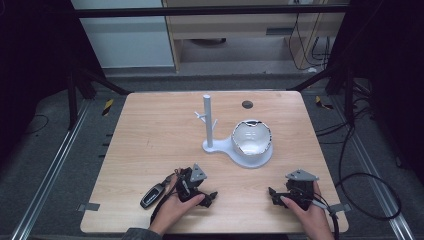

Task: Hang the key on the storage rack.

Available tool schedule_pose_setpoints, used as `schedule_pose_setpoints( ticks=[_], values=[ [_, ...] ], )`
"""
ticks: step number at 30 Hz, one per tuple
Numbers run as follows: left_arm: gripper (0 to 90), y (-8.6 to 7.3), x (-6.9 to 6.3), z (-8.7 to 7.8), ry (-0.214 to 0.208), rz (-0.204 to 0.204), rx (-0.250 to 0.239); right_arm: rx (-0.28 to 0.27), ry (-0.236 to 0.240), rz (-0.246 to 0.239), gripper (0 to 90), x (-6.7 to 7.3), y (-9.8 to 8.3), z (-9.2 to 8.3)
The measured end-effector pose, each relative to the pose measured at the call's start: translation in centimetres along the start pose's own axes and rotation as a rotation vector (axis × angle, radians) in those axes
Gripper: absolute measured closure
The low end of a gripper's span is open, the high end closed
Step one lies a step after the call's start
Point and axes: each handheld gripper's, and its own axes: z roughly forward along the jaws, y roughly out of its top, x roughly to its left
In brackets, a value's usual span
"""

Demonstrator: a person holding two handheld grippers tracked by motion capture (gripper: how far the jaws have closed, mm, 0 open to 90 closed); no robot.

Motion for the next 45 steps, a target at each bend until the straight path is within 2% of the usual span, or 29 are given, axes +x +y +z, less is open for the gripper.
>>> schedule_pose_setpoints(
  ticks=[8, 10, 11, 12, 14, 15, 20, 23, 26, 28, 29, 32, 34, 39, 45],
  values=[
    [0.3, -0.2, 0.3, -0.2, -0.027, 0.028, -0.001, 0.0, 0.0, 0.0, 0.4, 0.0, 0.0, 0.0],
    [5.2, 0.0, 0.3, -0.5, -0.033, 0.037, 0.01, 0.0, 0.0, 0.0, 0.4, 0.0, 0.0, 0.0],
    [5.0, 0.0, 0.2, -0.6, -0.037, 0.037, 0.005, 0.0, 0.0, 0.0, 0.4, 0.0, 0.0, 0.0],
    [5.0, 0.1, 0.3, -0.8, -0.036, 0.034, -0.002, 0.0, 0.0, 0.0, 0.4, 0.0, 0.0, 0.0],
    [5.5, 0.7, 0.7, -1.6, -0.038, -0.019, -0.006, 0.0, 0.0, 0.0, 0.4, 0.0, 0.0, 0.0],
    [5.7, 0.7, 0.7, -1.6, -0.038, -0.019, -0.006, 0.0, 0.0, 0.0, 0.4, 0.0, 0.0, 0.0],
    [6.0, 2.4, 1.7, -3.2, 0.047, 0.006, 0.084, 0.0, 0.005, -0.004, 0.4, 0.0, 0.0, 0.0],
    [5.4, 3.5, 2.5, -4.2, 0.079, 0.024, 0.136, 0.001, 0.007, -0.007, 0.4, -0.1, -0.1, -0.1],
    [3.5, 3.9, 3.6, -5.1, 0.113, 0.022, 0.214, 0.002, 0.009, -0.008, 0.4, -0.1, -0.2, -0.2],
    [3.8, 3.8, 4.5, -5.6, 0.128, 0.006, 0.263, 0.0, 0.01, -0.018, 0.4, -0.1, -0.3, -0.3],
    [3.8, 3.7, 4.9, -5.9, 0.136, -0.007, 0.271, -0.001, 0.011, -0.014, 0.4, -0.1, -0.3, -0.3],
    [3.9, 3.6, 5.7, -6.6, 0.139, -0.047, 0.286, 0.0, 0.014, -0.015, 0.4, -0.1, -0.4, -0.4],
    [3.7, 3.5, 6.1, -6.8, 0.139, -0.043, 0.303, -0.001, 0.013, -0.015, 0.4, -0.1, -0.4, -0.4],
    [4.1, 3.0, 7.1, -7.0, 0.135, -0.063, 0.343, -0.001, 0.013, -0.016, 0.4, -0.1, -0.4, -0.4],
    [8.6, 2.3, 7.8, -7.3, 0.129, -0.081, 0.373, 0.0, 0.015, -0.016, 0.4, -0.1, -0.4, -0.4]
  ],
)
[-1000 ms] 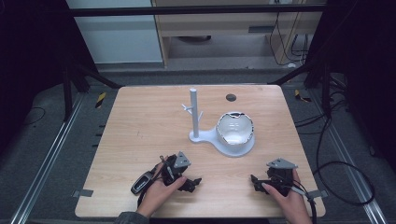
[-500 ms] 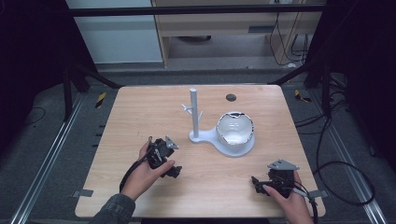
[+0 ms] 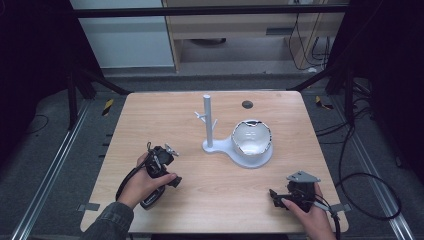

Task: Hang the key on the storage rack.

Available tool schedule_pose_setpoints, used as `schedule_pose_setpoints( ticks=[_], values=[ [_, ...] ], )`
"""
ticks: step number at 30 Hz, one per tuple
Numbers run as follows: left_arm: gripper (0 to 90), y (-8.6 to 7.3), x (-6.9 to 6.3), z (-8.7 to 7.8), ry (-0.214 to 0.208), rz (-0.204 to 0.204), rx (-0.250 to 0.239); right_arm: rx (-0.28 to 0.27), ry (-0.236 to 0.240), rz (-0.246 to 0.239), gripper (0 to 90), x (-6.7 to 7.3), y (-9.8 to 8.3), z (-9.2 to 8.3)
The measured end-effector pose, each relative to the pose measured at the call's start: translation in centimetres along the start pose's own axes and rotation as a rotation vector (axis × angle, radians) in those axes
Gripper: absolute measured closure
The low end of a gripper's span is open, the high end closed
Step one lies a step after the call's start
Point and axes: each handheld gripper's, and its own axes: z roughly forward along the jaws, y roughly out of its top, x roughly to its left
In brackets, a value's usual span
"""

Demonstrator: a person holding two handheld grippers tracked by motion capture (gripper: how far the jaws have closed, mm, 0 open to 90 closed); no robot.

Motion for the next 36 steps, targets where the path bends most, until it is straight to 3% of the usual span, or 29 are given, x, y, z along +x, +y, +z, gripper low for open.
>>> schedule_pose_setpoints(
  ticks=[8, 13, 24, 36],
  values=[
    [22.2, -0.6, -0.2, 0.9, -0.004, 0.02, 0.122, -0.001, 0.001, -0.009, 0.4, 0.0, -0.1, -0.1],
    [31.6, -1.0, 0.0, 1.1, -0.015, 0.019, 0.146, -0.001, 0.001, -0.009, 0.4, 0.0, -0.1, -0.1],
    [51.1, -1.5, 0.4, 1.0, -0.042, 0.005, 0.172, -0.001, 0.003, -0.007, 0.4, 0.0, -0.1, -0.1],
    [61.8, -1.8, 0.8, 1.4, -0.065, -0.015, 0.166, -0.002, 0.003, -0.012, 0.4, 0.0, -0.1, -0.1]
  ],
)
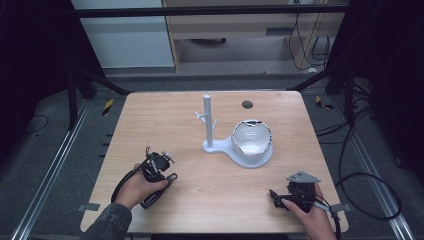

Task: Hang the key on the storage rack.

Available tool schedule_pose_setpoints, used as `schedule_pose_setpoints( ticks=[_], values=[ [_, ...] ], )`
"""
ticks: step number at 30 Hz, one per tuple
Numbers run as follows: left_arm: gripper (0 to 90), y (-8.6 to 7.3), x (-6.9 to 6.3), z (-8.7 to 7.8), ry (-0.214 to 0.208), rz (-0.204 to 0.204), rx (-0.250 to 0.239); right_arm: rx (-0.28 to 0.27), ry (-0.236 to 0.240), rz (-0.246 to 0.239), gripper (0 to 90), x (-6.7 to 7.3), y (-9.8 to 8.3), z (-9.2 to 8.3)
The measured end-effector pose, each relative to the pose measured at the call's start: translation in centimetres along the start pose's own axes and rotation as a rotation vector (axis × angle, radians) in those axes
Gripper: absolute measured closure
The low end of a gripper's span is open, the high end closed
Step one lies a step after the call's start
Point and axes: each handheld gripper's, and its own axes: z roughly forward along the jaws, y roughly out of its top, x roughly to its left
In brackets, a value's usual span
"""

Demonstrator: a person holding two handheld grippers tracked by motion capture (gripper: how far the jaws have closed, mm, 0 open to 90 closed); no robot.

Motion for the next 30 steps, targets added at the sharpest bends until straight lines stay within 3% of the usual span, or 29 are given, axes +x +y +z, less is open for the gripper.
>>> schedule_pose_setpoints(
  ticks=[8, 17, 23, 26, 30],
  values=[
    [70.8, 0.0, 0.0, 0.4, -0.009, 0.003, 0.0, 0.0, 0.0, 0.0, 0.4, 0.0, 0.0, 0.0],
    [73.0, -0.2, -0.1, 0.3, -0.006, 0.001, -0.012, 0.0, 0.0, 0.0, 0.4, 0.0, 0.0, 0.0],
    [73.9, -0.3, 0.1, -0.1, 0.006, -0.006, -0.047, 0.0, 0.0, 0.0, 0.4, 0.0, 0.0, 0.0],
    [79.5, -0.4, 0.2, -0.4, 0.009, -0.008, -0.08, 0.002, 0.002, 0.008, 0.4, 0.0, 0.0, 0.0],
    [79.8, -0.6, 0.2, -0.8, 0.021, -0.009, -0.121, 0.0, 0.0, 0.0, 0.4, 0.0, 0.0, 0.0]
  ],
)
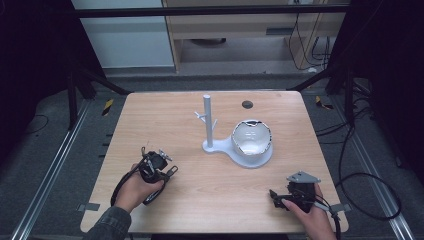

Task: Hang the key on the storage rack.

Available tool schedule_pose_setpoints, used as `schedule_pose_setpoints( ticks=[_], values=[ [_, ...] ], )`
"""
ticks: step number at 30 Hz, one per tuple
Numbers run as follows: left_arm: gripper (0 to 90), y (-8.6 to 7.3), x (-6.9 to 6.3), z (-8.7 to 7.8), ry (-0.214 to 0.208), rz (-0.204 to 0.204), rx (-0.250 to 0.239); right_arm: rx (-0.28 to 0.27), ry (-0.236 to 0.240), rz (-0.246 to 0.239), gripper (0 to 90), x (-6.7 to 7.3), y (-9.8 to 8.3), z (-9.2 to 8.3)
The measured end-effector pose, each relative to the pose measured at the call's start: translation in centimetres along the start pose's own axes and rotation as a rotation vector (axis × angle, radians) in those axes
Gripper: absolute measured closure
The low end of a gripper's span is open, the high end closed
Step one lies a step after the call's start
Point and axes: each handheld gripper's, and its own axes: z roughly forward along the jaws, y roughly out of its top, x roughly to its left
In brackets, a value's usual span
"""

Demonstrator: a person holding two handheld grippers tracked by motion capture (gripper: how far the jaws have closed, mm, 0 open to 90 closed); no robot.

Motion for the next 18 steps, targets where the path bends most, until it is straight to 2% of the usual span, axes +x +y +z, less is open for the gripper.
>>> schedule_pose_setpoints(
  ticks=[12, 18],
  values=[
    [80.1, -1.1, 0.0, -1.7, 0.013, -0.005, -0.097, 0.0, 0.0, 0.0, 0.4, 0.0, 0.0, 0.0],
    [80.2, -1.9, 0.0, -2.6, 0.016, 0.002, -0.171, 0.002, 0.002, 0.008, 0.4, 0.0, 0.0, 0.0]
  ],
)
